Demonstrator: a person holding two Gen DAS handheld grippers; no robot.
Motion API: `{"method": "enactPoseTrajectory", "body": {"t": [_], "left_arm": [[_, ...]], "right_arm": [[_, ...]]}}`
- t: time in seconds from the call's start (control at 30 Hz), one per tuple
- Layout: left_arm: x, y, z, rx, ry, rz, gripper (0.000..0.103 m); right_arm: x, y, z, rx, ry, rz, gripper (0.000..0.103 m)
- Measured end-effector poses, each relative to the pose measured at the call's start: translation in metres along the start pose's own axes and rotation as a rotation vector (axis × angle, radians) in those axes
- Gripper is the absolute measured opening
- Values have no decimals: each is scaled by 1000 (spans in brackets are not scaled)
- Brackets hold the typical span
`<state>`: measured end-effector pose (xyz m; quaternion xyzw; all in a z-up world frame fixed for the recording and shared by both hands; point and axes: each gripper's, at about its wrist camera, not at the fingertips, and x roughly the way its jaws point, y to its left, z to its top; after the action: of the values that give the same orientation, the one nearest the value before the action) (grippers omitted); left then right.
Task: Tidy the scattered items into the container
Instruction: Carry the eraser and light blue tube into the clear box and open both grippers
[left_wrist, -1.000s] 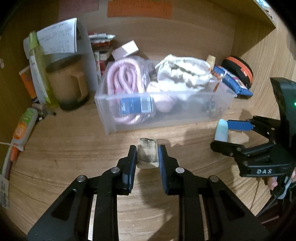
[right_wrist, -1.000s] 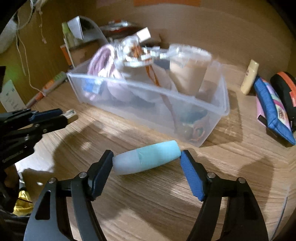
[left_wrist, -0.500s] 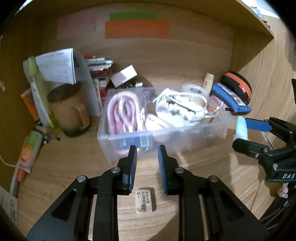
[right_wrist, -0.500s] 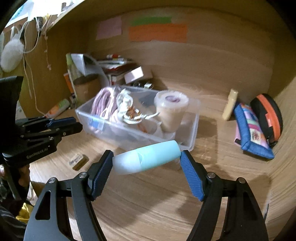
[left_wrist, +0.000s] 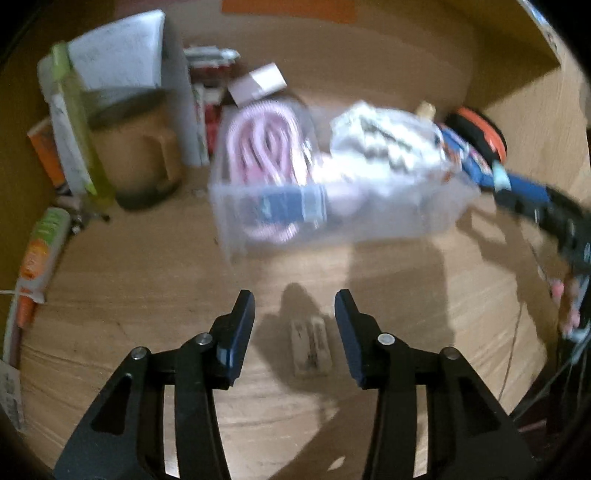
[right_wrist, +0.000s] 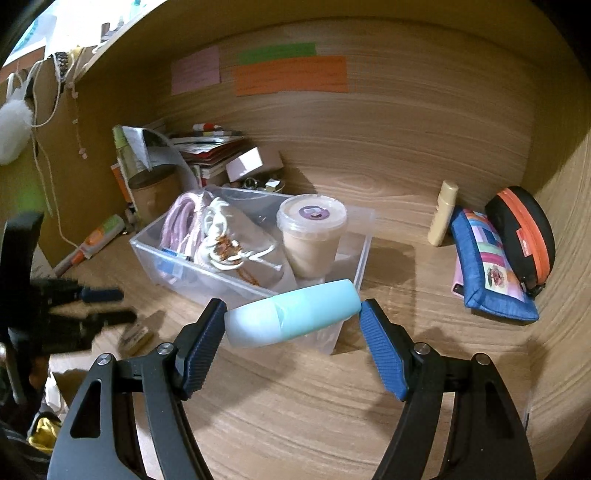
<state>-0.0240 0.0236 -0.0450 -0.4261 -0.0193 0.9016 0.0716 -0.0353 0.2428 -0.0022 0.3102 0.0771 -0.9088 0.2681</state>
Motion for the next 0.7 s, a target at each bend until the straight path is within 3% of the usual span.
{"method": "enactPoseTrajectory", "body": {"t": [0.23,0.27,0.33,0.5,0.7], "left_arm": [[18,-9,-13,16,53,-2,44],[20,-10,-14,23,51,-2,41],[21,-16,-15,53,35,24,24],[20,-27,-19,114,13,77,23],[20,-31,-15,108,11,50,23]], "right_arm": [[19,-7,9,-8,17,-19,71],[22,-8,10,-8,20,-21,71],[27,-9,12,-10,25,-19,71],[40,-7,17,-33,44,-14,71],[51,-4,19,-51,59,-13,71]]}}
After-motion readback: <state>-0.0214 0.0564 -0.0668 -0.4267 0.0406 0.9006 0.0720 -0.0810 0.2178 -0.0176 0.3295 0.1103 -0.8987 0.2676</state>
